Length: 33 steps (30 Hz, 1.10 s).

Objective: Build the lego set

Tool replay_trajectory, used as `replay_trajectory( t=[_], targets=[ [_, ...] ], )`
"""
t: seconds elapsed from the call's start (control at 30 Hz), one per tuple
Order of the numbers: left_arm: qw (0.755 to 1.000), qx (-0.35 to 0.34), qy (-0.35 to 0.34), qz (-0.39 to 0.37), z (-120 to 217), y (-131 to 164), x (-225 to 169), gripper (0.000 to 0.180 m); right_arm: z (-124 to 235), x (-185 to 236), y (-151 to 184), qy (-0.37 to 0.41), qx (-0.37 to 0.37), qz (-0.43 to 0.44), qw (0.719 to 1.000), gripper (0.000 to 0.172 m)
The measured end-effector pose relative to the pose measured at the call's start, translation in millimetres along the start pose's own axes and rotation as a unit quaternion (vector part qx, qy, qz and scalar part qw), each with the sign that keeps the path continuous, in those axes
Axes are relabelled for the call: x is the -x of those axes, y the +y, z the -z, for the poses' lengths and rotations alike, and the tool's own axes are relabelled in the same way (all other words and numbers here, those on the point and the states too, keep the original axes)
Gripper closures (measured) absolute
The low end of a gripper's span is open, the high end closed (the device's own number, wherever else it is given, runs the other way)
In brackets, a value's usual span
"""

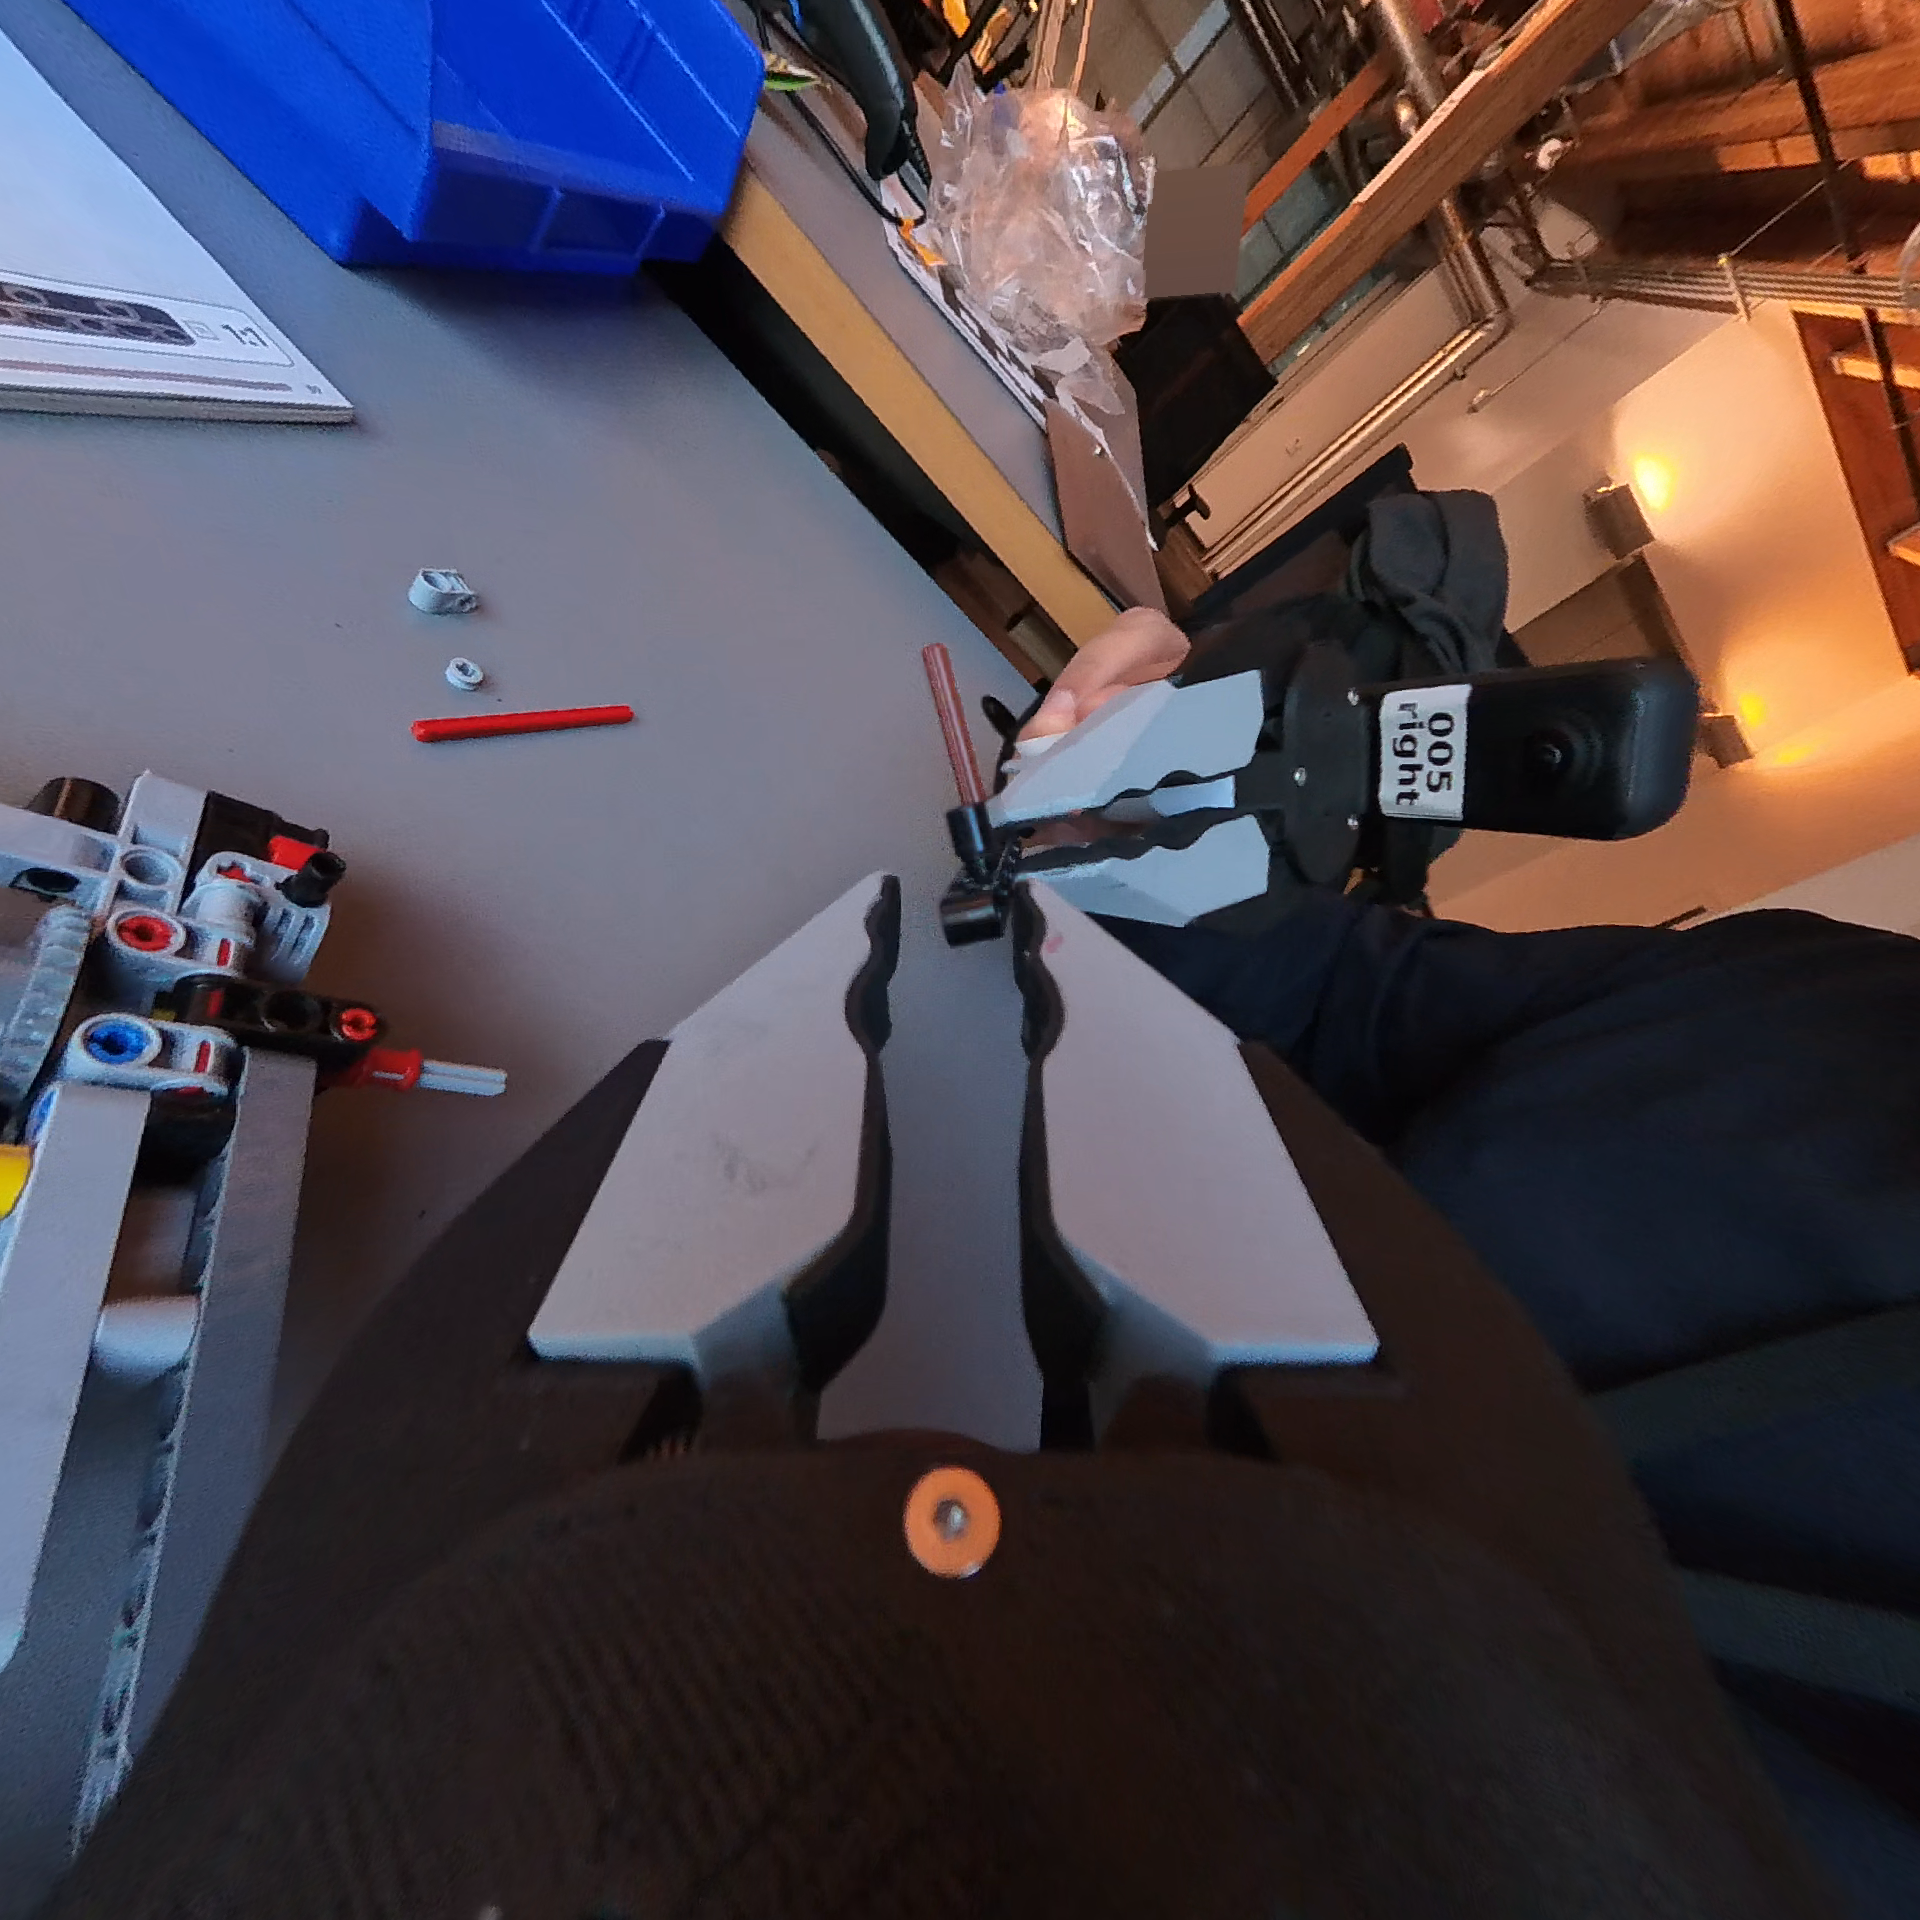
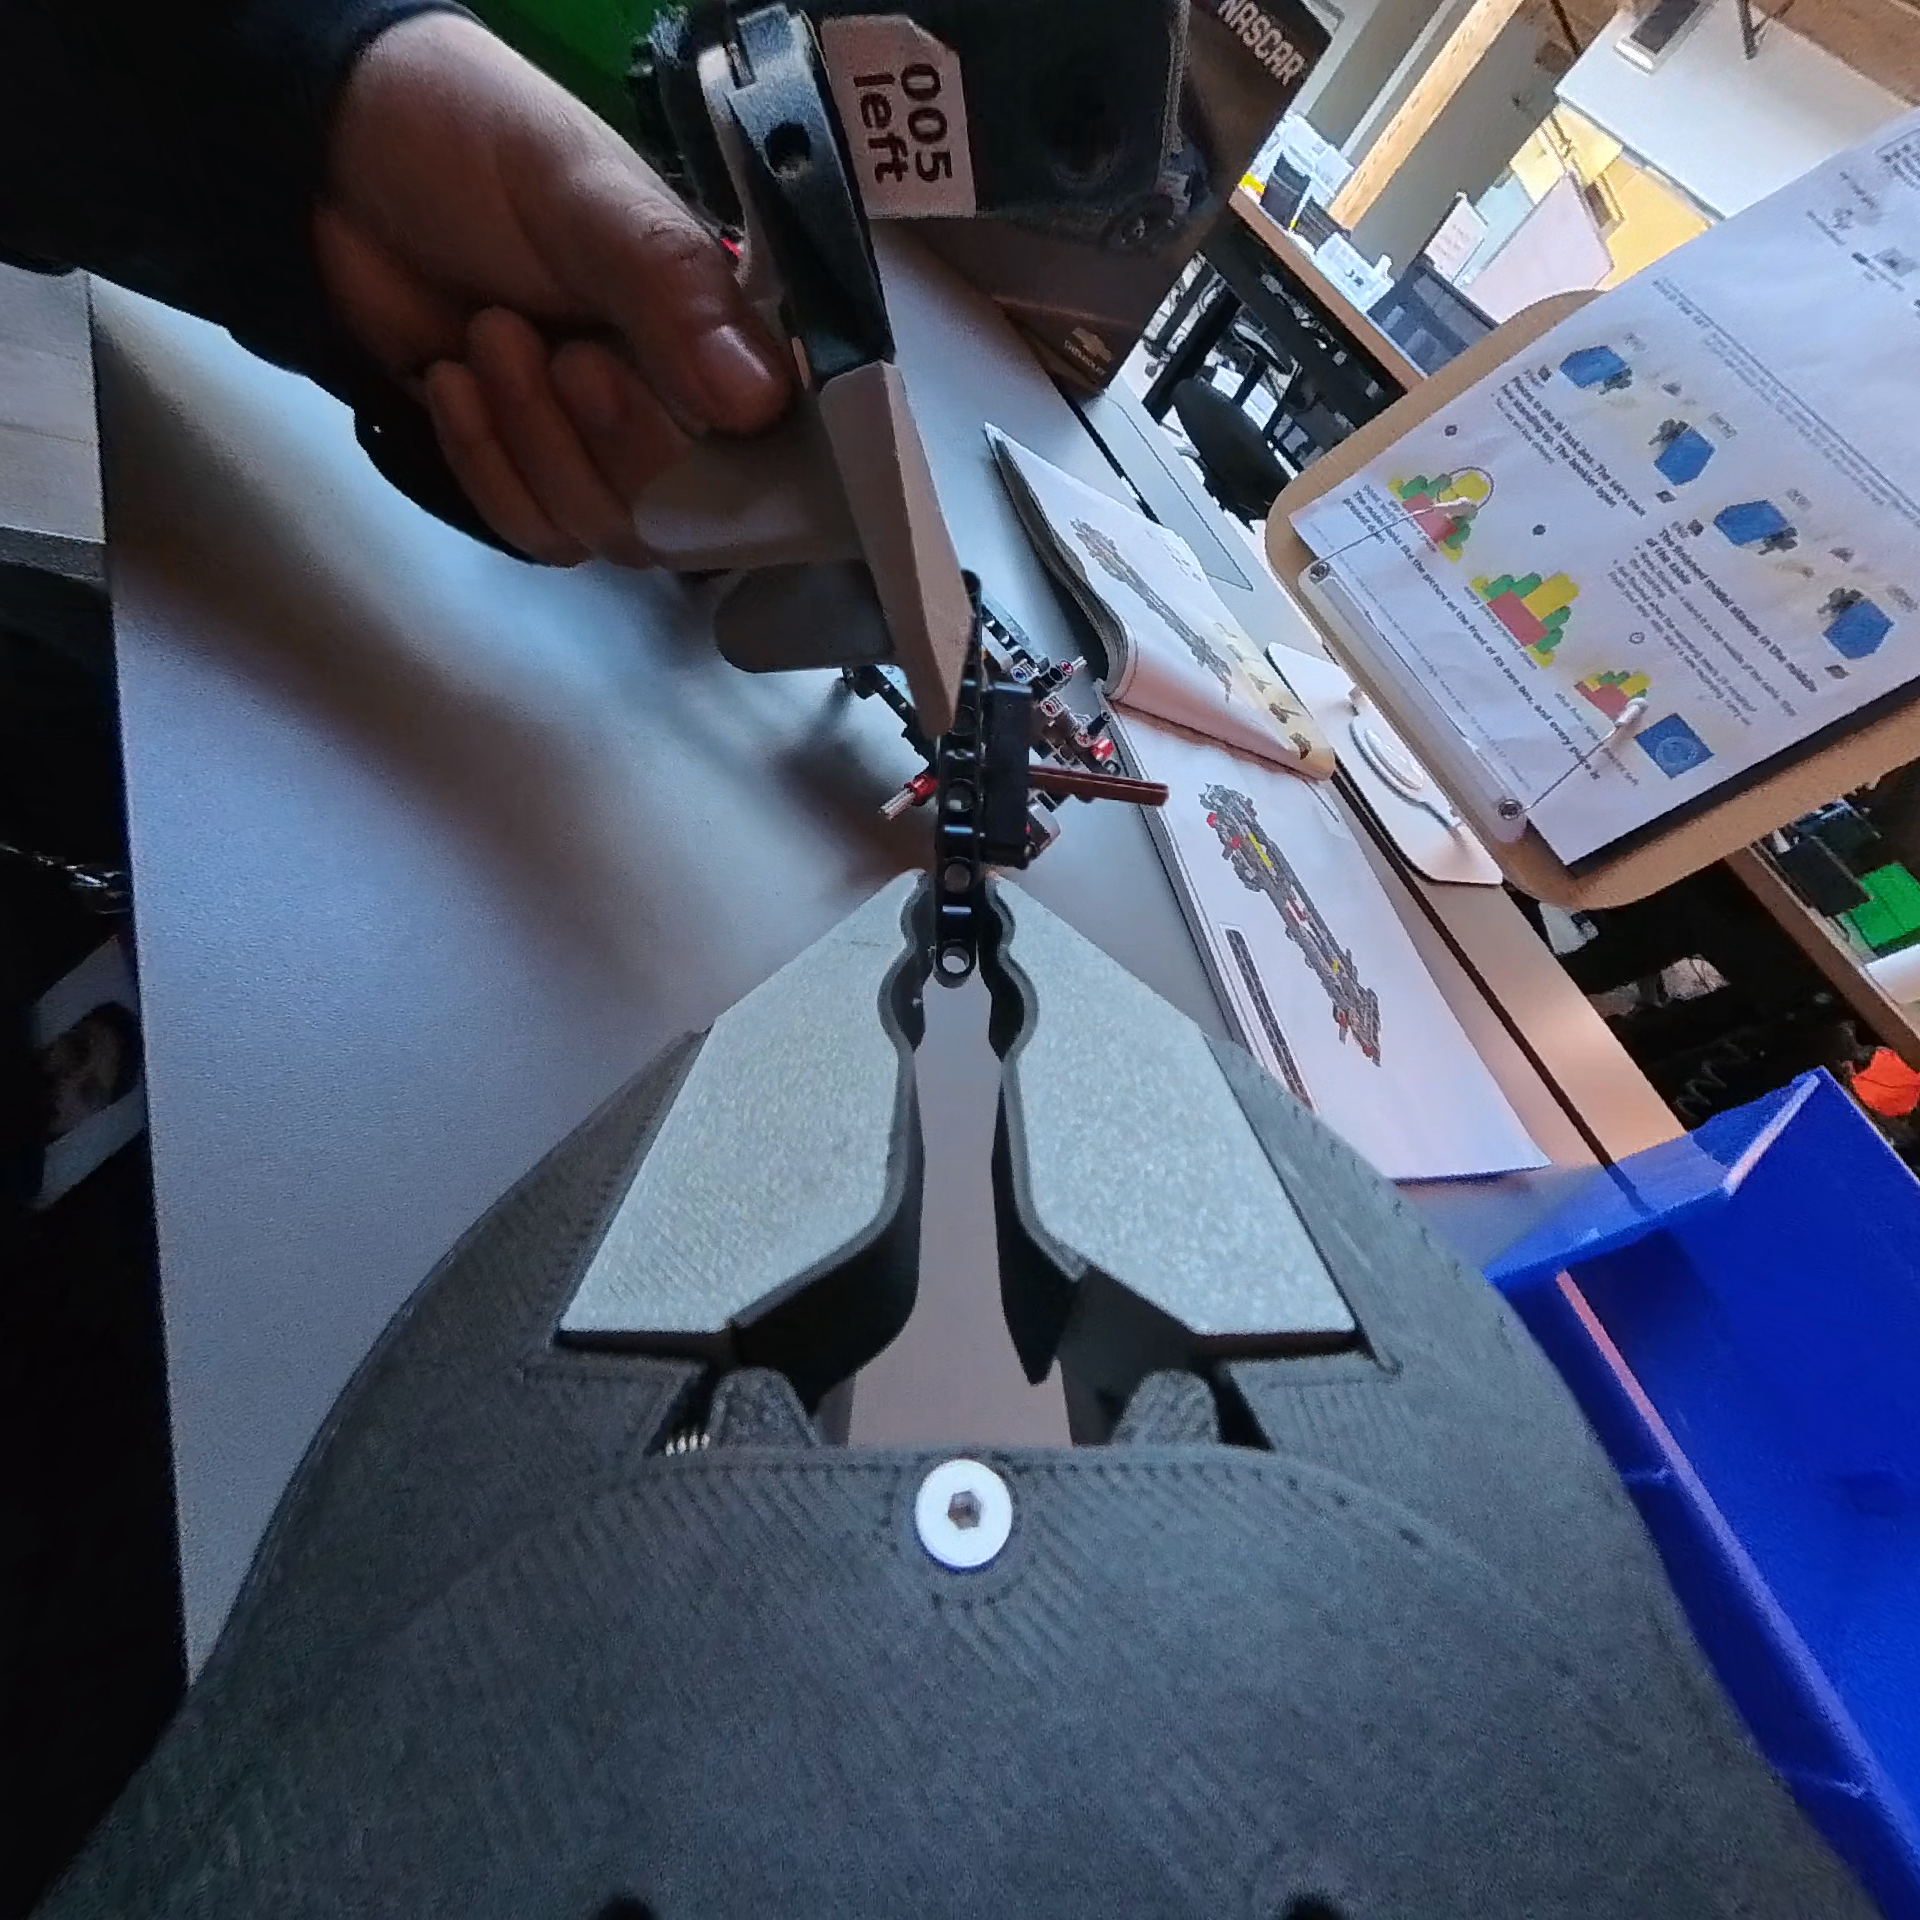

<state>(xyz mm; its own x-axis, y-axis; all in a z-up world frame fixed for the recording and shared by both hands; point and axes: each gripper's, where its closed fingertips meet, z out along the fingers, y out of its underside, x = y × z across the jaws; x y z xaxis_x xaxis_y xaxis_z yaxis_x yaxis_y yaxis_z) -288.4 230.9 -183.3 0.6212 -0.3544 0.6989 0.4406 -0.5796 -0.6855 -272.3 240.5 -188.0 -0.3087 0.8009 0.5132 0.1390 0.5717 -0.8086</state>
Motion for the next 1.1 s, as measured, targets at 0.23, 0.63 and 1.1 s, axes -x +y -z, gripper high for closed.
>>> replay_trajectory(
  t=[0.23,0.63,1.1],
  targets=[
    [1.000,0.015,0.008,-0.013,-2.7,3.3,-0.3,0.175,-5.2,6.6,4.1,-0.008,0.007,0.006,1.000,0.166],
    [0.996,0.041,0.006,-0.073,-7.3,8.9,-6.2,0.175,-12.0,9.1,-13.9,-0.314,-0.086,-0.385,0.864,0.166],
    [0.999,-0.037,-0.002,-0.004,-1.9,4.7,10.3,0.174,-32.5,2.6,-11.5,-0.303,-0.097,-0.467,0.825,0.167]
  ],
)
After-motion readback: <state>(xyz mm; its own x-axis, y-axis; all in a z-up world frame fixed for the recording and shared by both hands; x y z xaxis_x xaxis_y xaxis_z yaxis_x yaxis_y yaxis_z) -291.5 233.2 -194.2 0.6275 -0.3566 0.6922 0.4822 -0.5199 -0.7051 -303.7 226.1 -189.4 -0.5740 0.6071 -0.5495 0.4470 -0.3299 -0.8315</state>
